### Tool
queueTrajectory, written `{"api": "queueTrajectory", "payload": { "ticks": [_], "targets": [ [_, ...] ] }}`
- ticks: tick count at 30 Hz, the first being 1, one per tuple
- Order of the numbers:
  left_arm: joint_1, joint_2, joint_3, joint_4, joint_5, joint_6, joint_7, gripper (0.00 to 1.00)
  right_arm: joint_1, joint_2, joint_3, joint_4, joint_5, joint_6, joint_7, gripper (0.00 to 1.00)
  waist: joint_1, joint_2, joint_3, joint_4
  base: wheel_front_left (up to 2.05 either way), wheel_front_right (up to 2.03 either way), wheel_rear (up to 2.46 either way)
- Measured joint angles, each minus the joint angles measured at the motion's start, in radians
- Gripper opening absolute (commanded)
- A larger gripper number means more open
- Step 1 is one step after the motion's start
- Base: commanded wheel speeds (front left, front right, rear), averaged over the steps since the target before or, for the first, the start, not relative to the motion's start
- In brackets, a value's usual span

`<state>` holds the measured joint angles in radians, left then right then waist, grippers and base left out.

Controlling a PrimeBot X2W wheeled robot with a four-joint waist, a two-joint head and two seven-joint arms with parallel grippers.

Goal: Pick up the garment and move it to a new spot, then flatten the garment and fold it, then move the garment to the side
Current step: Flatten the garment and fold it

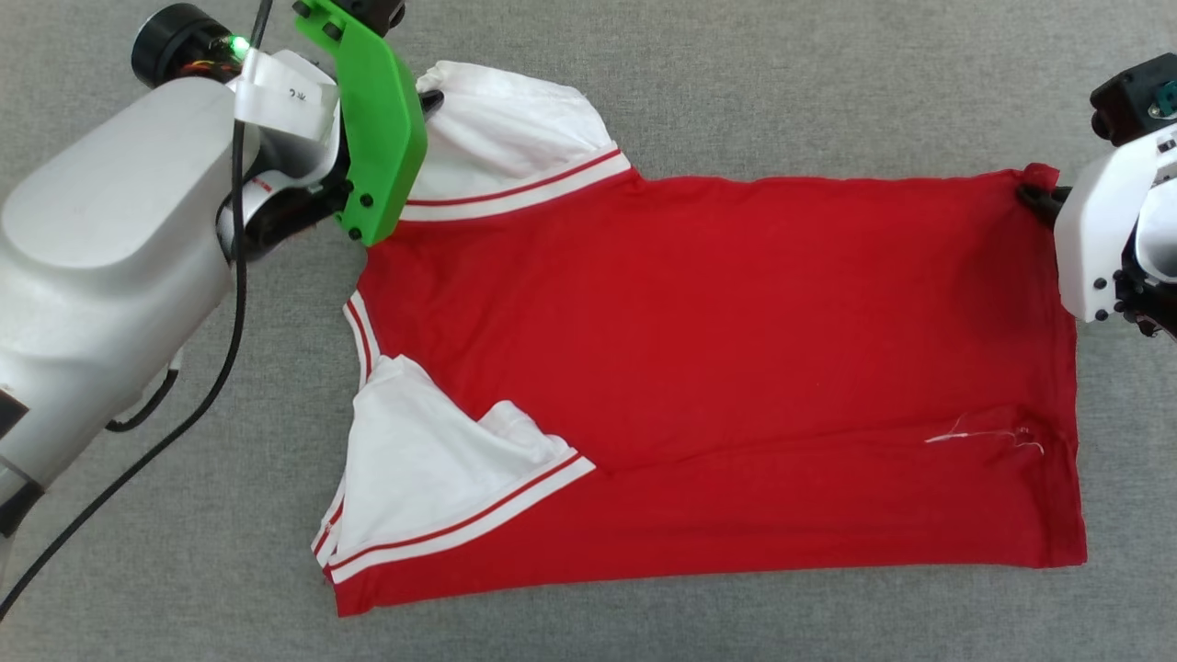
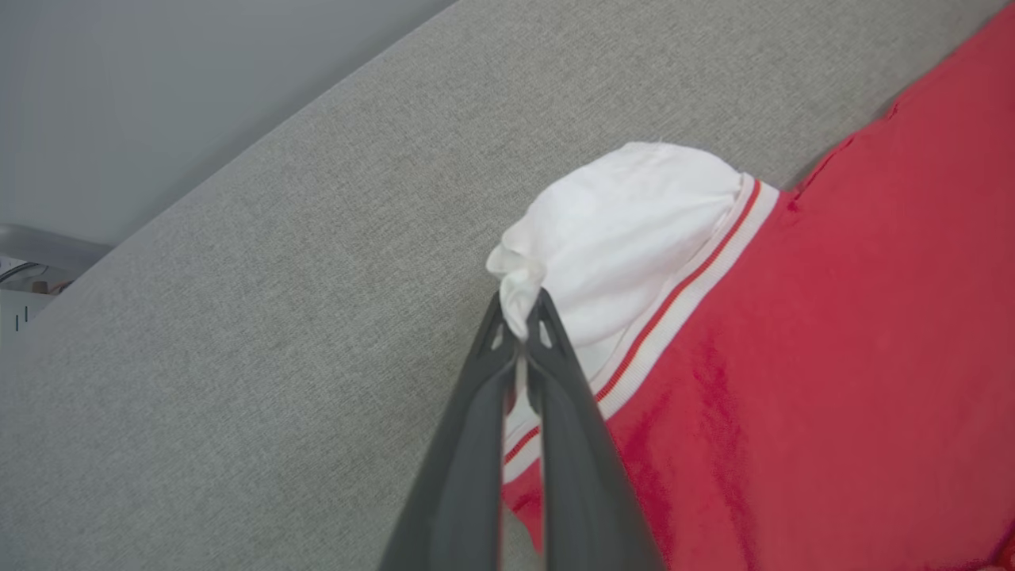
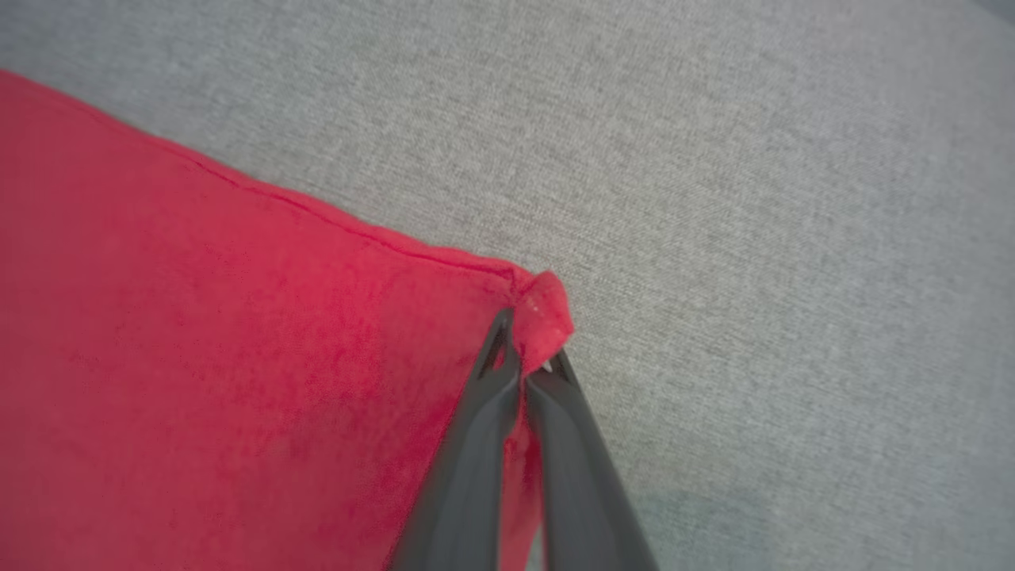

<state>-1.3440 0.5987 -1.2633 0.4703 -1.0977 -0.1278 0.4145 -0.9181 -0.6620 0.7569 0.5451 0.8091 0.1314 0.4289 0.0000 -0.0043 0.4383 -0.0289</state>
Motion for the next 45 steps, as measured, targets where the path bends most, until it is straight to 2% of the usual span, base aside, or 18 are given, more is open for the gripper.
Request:
{"api": "queueTrajectory", "payload": {
  "ticks": [6,14,20,30,37,45],
  "targets": [
    [0.062,0.014,-0.005,-0.019,-0.006,0.000,-0.037,0.00,0.059,-0.015,0.000,-0.006,0.016,0.000,-0.128,0.00,0.0000,0.0000,-0.073,0.002,0.00,0.00,0.00],
    [0.194,0.072,-0.010,-0.102,-0.012,0.005,-0.089,0.00,0.187,-0.047,-0.006,-0.050,0.024,0.000,-0.232,0.00,0.0000,0.0000,-0.176,0.009,0.00,0.00,0.00],
    [0.326,0.108,-0.013,-0.194,-0.014,0.045,-0.122,0.00,0.309,-0.070,-0.028,-0.097,0.029,0.000,-0.277,0.00,0.0000,0.0000,-0.240,0.017,0.00,0.00,0.00],
    [0.582,0.196,-0.018,-0.319,-0.031,0.120,-0.178,0.00,0.534,-0.067,-0.101,-0.182,0.028,0.000,-0.306,0.00,0.0000,0.0000,-0.305,0.018,0.00,0.00,0.00],
    [0.687,0.200,-0.018,-0.330,-0.041,0.146,-0.185,0.00,0.657,-0.057,-0.175,-0.217,0.030,0.000,-0.291,0.00,0.0000,0.0000,-0.297,0.023,0.00,0.00,0.00],
    [0.733,0.156,-0.018,-0.272,-0.047,0.144,-0.198,0.00,0.716,-0.015,-0.197,-0.219,0.027,0.000,-0.230,0.00,0.0000,0.0000,-0.280,0.024,0.00,0.00,0.00]
  ]
}}
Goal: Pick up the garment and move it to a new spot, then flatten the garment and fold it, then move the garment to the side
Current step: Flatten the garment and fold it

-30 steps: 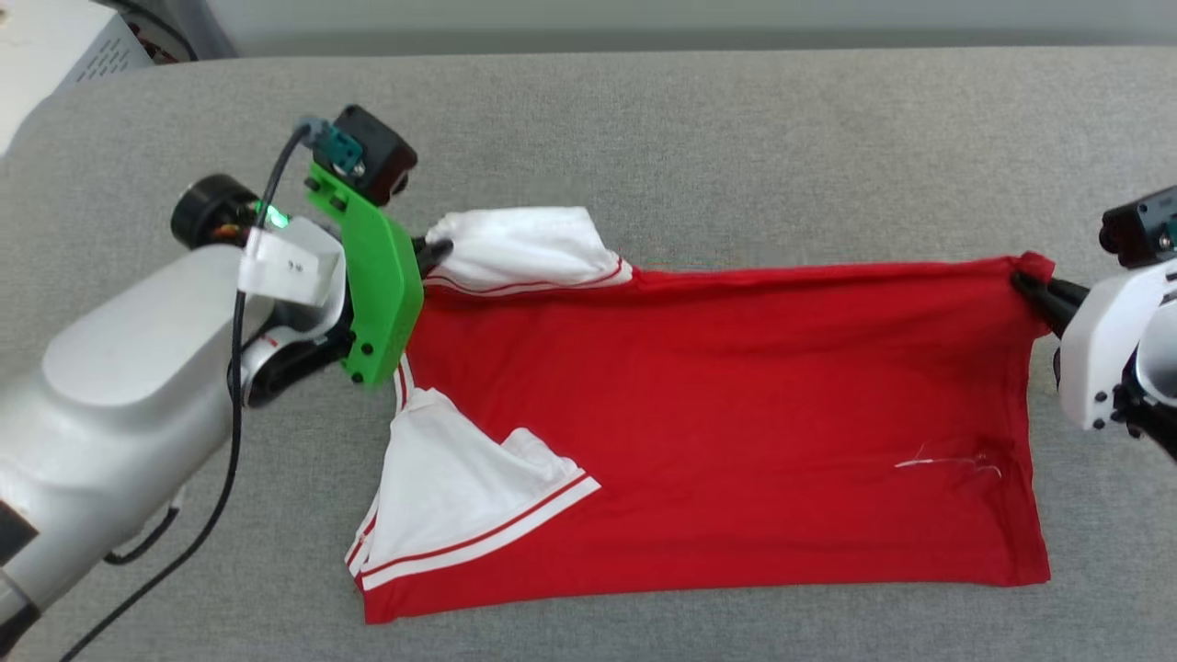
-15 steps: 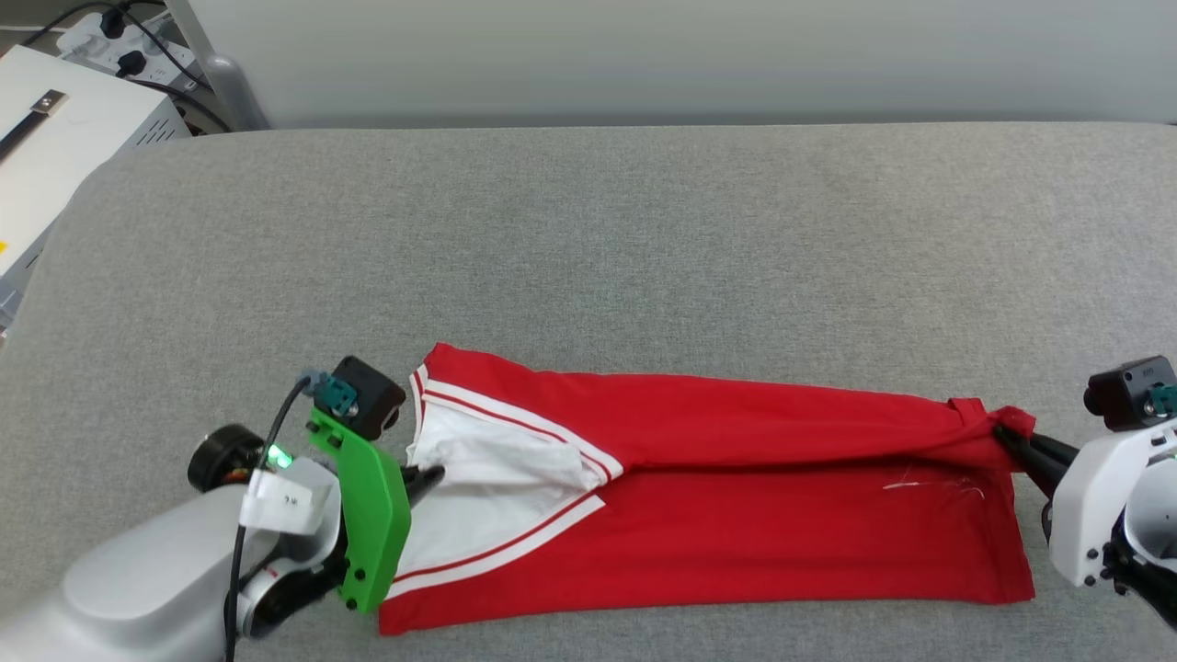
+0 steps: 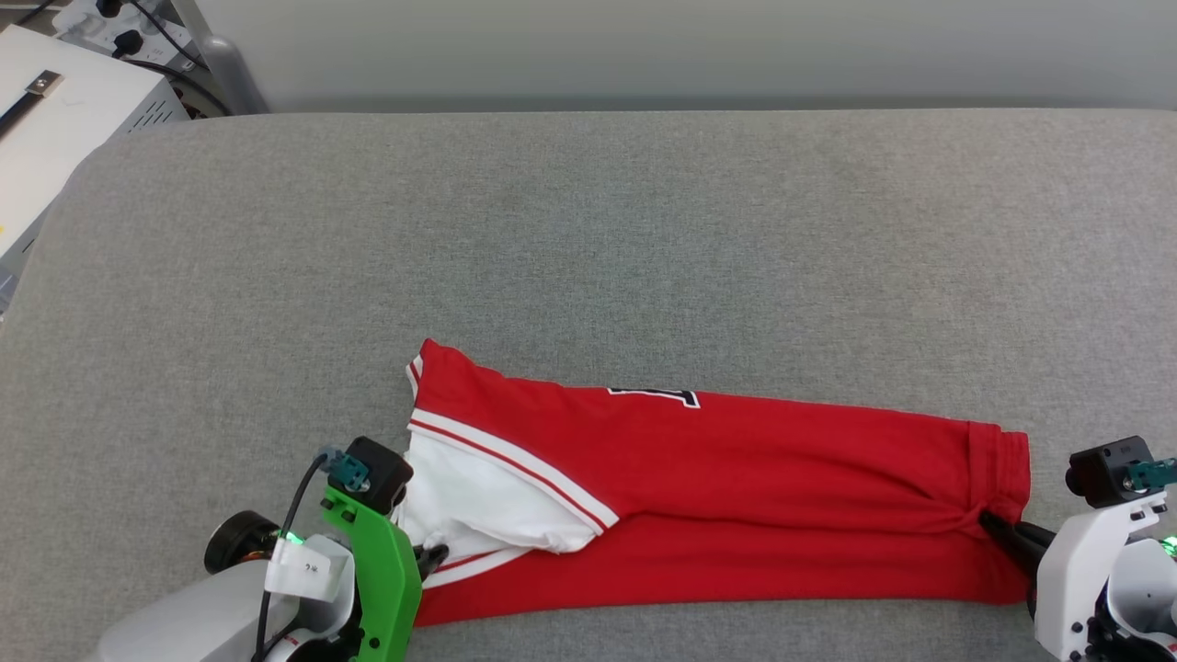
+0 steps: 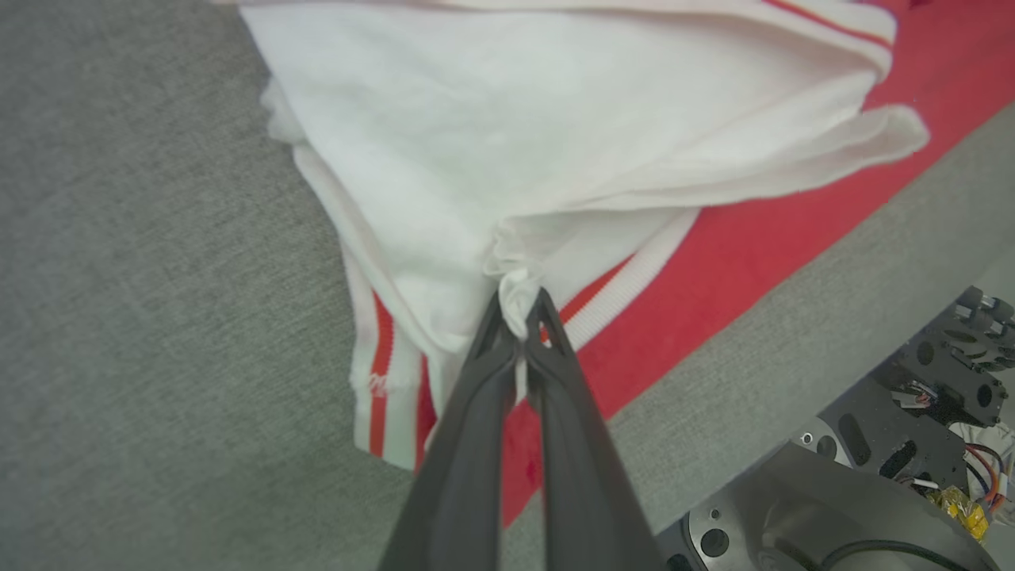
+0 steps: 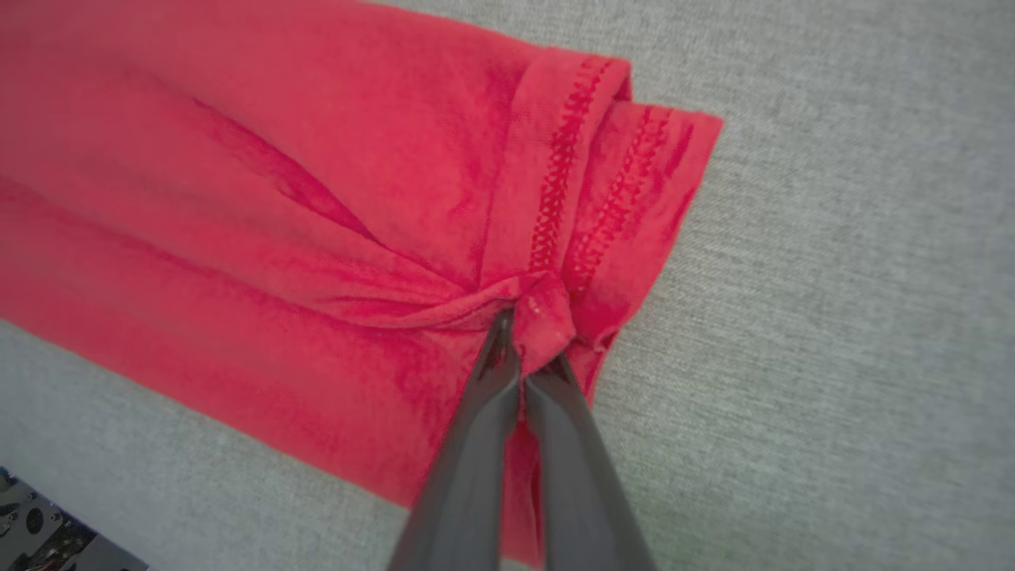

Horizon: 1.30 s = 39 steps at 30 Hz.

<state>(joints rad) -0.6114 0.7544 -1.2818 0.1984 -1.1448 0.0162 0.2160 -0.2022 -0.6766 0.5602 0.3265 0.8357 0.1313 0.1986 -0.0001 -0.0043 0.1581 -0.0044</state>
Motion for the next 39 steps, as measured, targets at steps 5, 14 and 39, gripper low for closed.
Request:
{"api": "queueTrajectory", "payload": {
  "ticks": [5,14,39],
  "targets": [
    [0.005,-0.006,0.026,0.025,0.009,0.019,-0.078,1.00,0.016,0.001,-0.039,-0.025,-0.007,0.000,0.000,1.00,0.0000,0.0000,-0.014,0.000,0.00,0.00,0.00],
    [0.037,-0.007,0.100,0.012,0.069,0.152,-0.297,1.00,0.079,-0.057,-0.211,-0.188,0.087,0.000,0.046,1.00,0.0000,0.0000,-0.057,0.004,0.00,0.00,0.00],
    [0.258,-0.234,0.569,-0.045,0.540,0.374,-0.472,1.00,0.138,0.013,-0.295,-0.068,0.199,0.000,0.314,1.00,0.0000,0.0000,0.006,0.105,0.00,0.00,0.00]
  ]
}}
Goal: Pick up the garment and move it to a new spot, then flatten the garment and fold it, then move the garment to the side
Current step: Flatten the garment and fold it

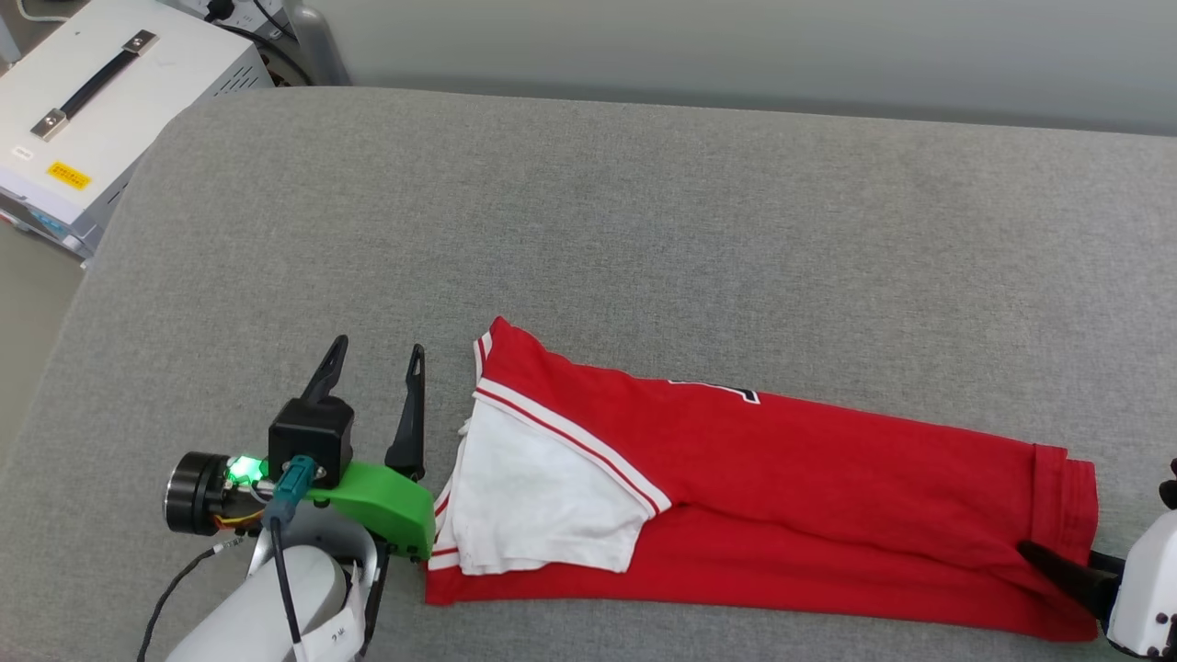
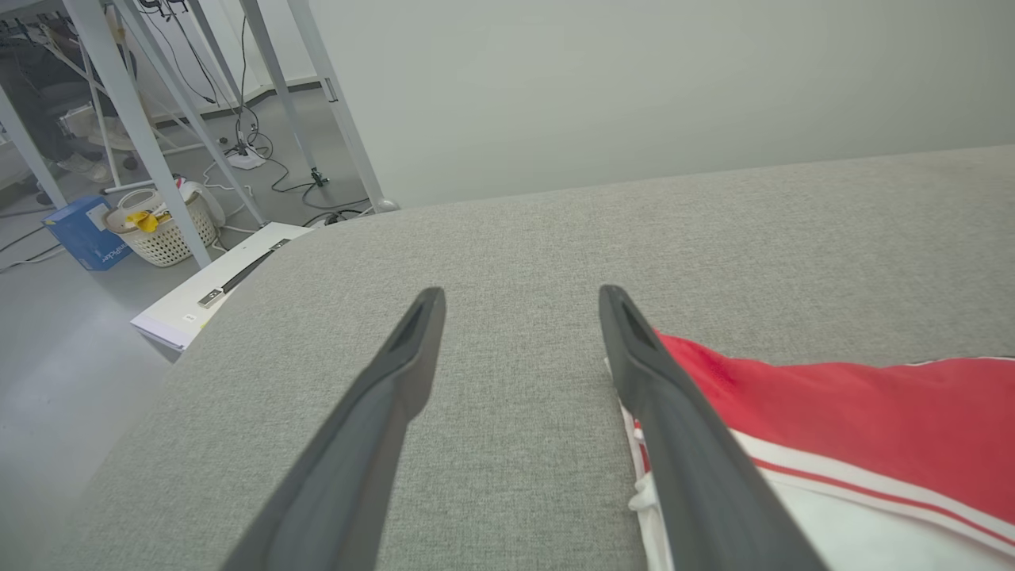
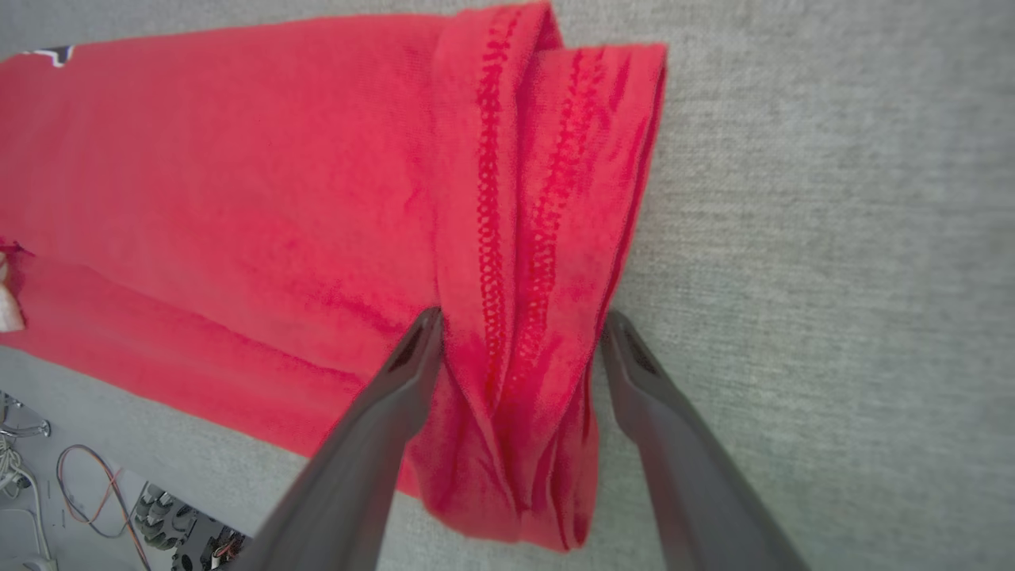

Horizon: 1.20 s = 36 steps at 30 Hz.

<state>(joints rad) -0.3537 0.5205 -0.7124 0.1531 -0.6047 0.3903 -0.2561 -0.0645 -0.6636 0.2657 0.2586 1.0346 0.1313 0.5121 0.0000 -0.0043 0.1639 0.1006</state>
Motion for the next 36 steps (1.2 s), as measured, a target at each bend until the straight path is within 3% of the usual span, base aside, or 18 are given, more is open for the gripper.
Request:
{"api": "queueTrajectory", "payload": {
  "ticks": [10,11,12,13,23,36],
  "targets": [
    [0.116,-0.132,0.188,-0.007,0.182,-0.052,0.000,1.00,-0.040,0.036,0.052,0.030,-0.008,-0.001,-0.051,1.00,0.0000,0.0000,0.006,0.002,0.00,0.00,0.00],
    [0.125,-0.143,0.206,-0.009,0.196,-0.053,0.000,1.00,-0.043,0.036,0.058,0.033,-0.012,-0.001,-0.060,0.77,0.0000,0.0000,0.005,0.002,0.00,0.00,0.00],
    [0.135,-0.155,0.228,-0.012,0.211,-0.054,0.000,1.00,-0.048,0.037,0.065,0.037,-0.013,-0.001,-0.072,0.18,0.0000,0.0000,0.004,0.001,0.00,0.00,0.00],
    [0.145,-0.166,0.249,-0.015,0.221,-0.060,0.000,1.00,-0.051,0.039,0.070,0.042,-0.014,-0.001,-0.083,0.00,0.0000,0.0000,0.003,0.001,0.00,0.00,0.00],
    [0.231,-0.248,0.374,-0.017,0.331,-0.139,0.000,1.00,-0.071,0.036,0.104,0.077,-0.007,0.000,-0.165,0.00,0.0000,0.0000,-0.023,-0.007,0.00,0.00,0.00],
    [0.292,-0.310,0.462,-0.011,0.409,-0.220,0.000,1.00,-0.007,-0.086,0.016,0.078,0.039,0.000,-0.193,0.00,0.0000,0.0000,-0.079,-0.014,0.00,0.00,0.00]
  ]
}}
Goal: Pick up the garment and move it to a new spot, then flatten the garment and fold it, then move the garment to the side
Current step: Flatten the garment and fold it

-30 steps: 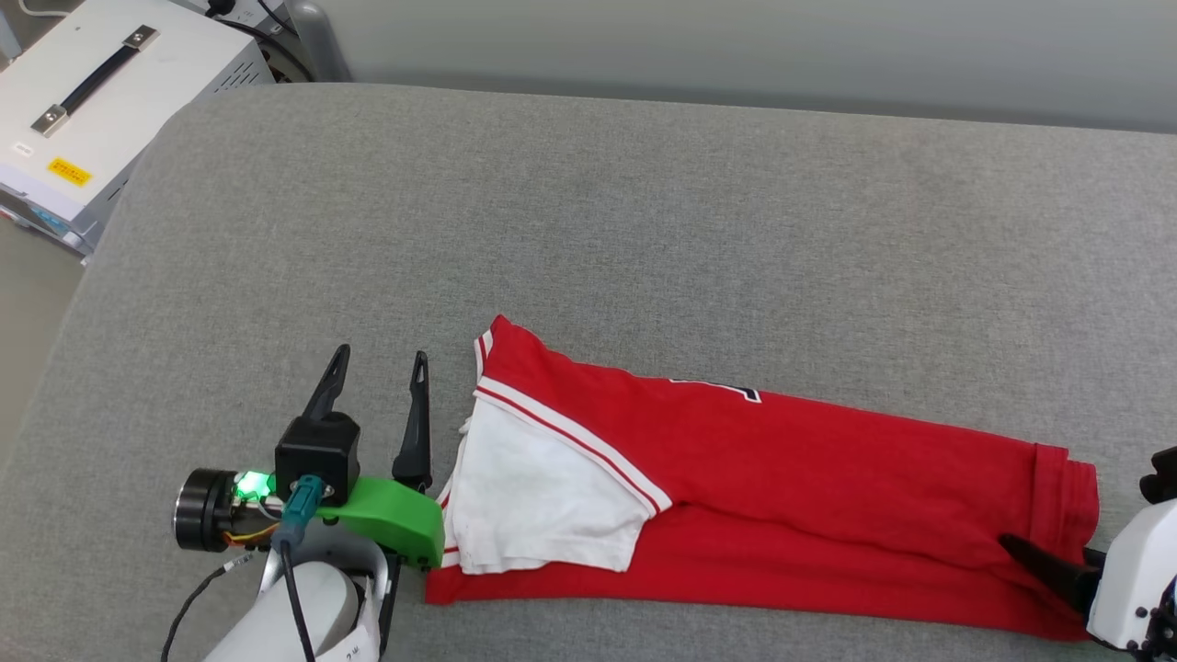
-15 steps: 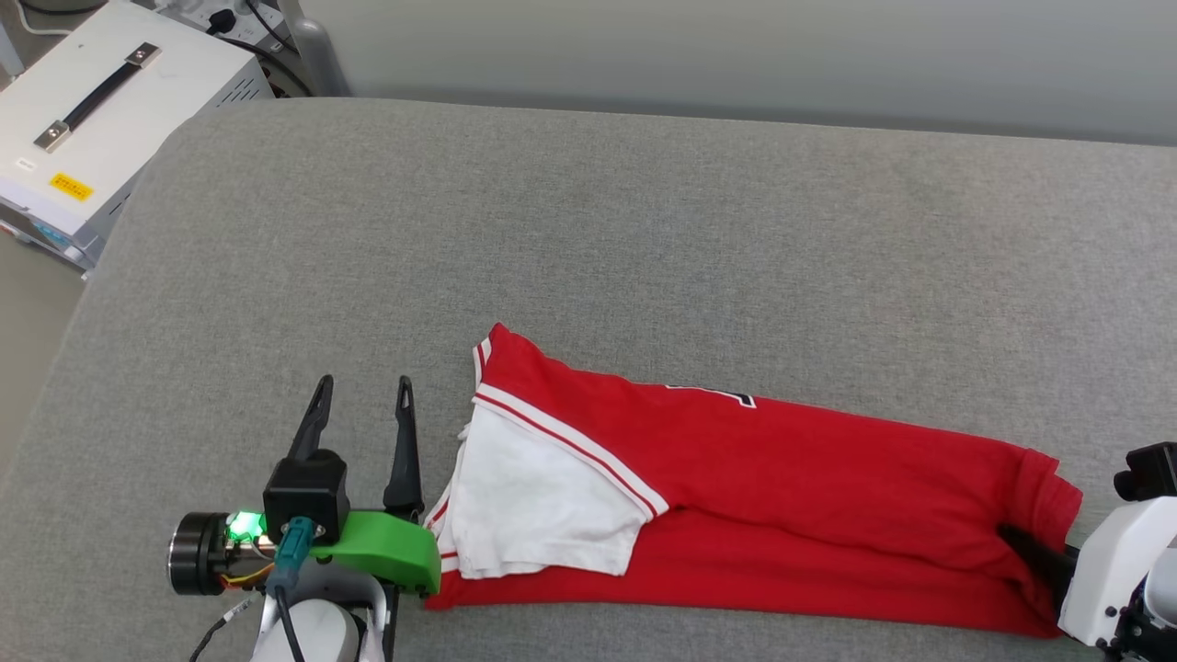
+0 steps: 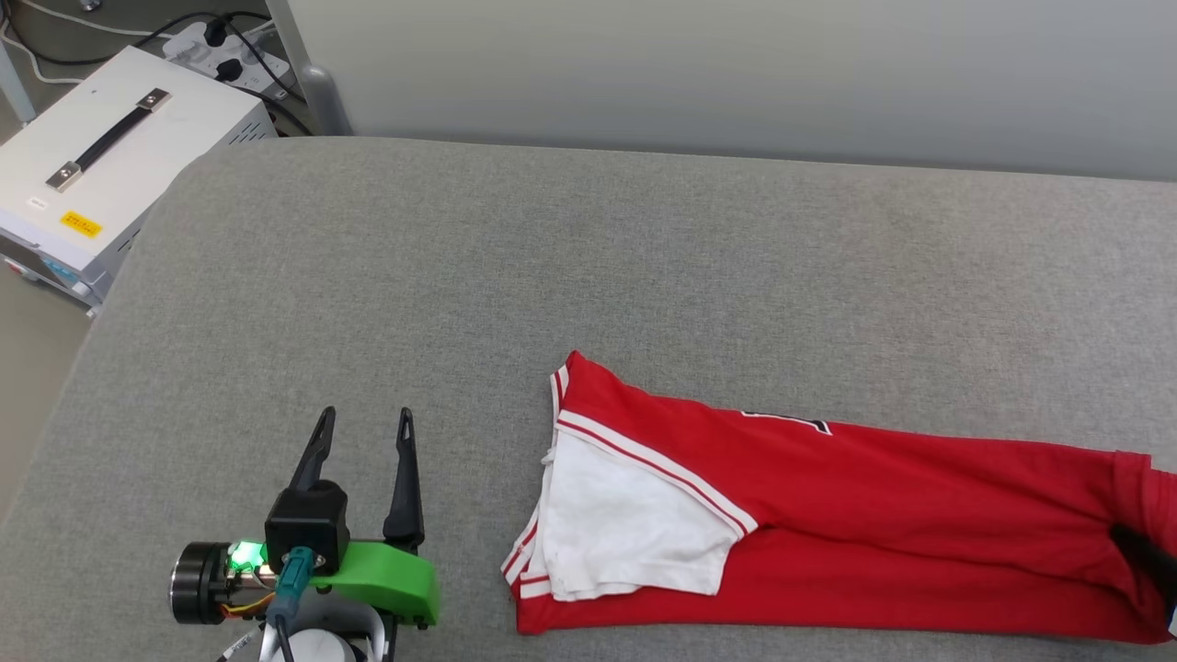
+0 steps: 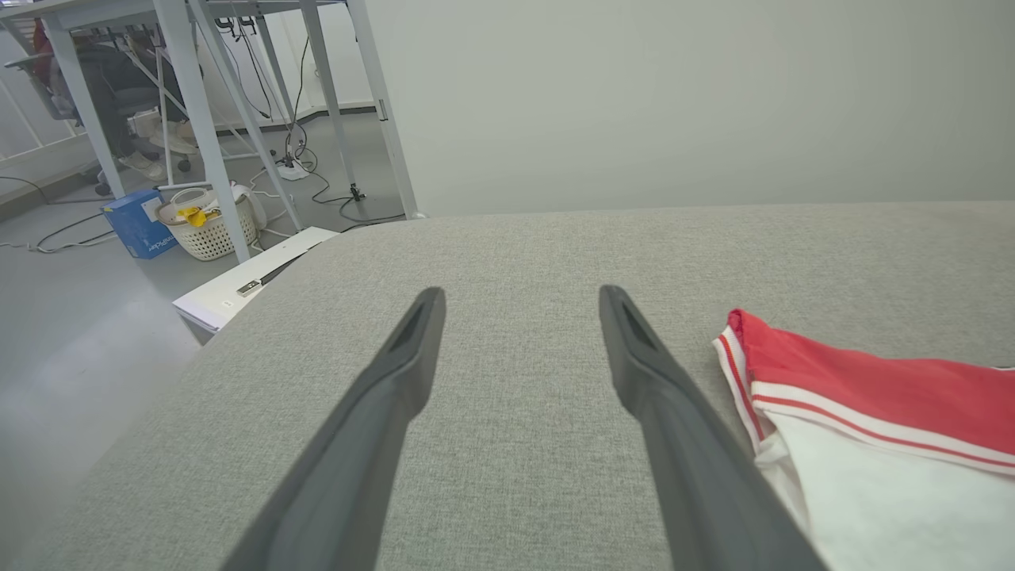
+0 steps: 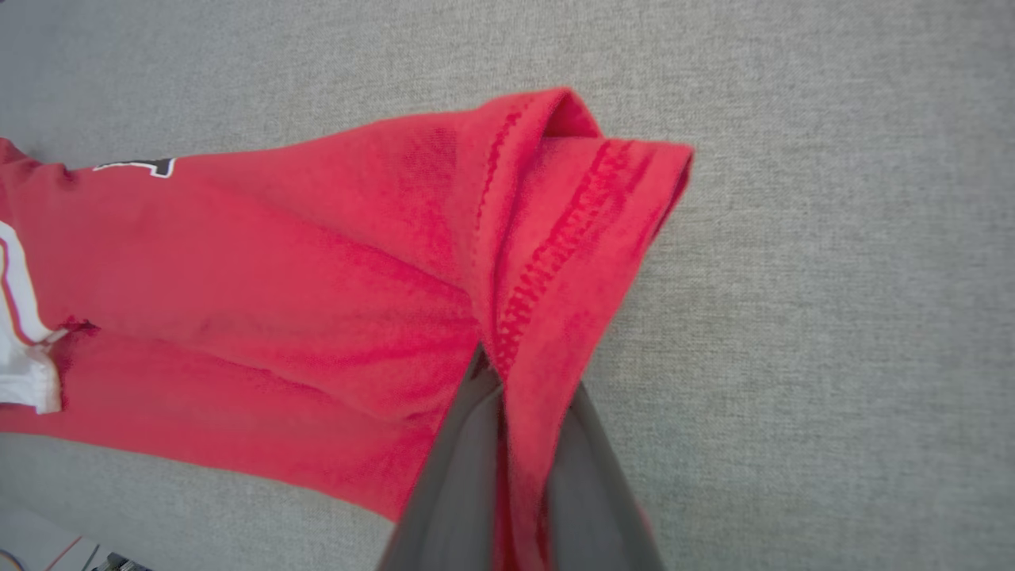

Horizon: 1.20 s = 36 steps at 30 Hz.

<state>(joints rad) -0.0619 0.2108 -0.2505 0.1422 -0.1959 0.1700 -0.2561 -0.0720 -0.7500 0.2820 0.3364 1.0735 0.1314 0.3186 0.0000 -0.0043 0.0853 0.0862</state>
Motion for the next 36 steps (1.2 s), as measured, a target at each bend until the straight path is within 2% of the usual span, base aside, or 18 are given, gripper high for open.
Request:
{"api": "queueTrajectory", "payload": {
  "ticks": [9,18,26,36],
  "targets": [
    [0.011,-0.026,0.039,0.003,0.042,-0.041,0.000,1.00,0.037,-0.002,-0.027,-0.195,0.028,0.000,0.064,0.00,0.0000,0.0000,-0.010,0.002,0.00,0.00,0.00],
    [0.010,-0.056,0.061,0.005,0.073,-0.075,0.000,1.00,-0.023,0.093,0.071,-0.386,-0.111,0.000,0.148,0.00,0.0000,0.0000,0.012,0.015,0.00,0.00,0.00],
    [-0.006,-0.084,0.071,0.009,0.095,-0.097,0.000,1.00,-0.226,0.211,0.235,-0.373,-0.215,0.000,0.183,0.00,0.0000,0.0000,0.047,0.030,0.00,0.00,0.00],
    [-0.037,-0.110,0.080,0.014,0.109,-0.118,0.000,1.00,-0.436,0.352,0.484,-0.214,-0.270,0.000,0.174,0.00,0.0000,0.0000,0.088,0.050,0.00,0.00,0.00]
  ]
}}
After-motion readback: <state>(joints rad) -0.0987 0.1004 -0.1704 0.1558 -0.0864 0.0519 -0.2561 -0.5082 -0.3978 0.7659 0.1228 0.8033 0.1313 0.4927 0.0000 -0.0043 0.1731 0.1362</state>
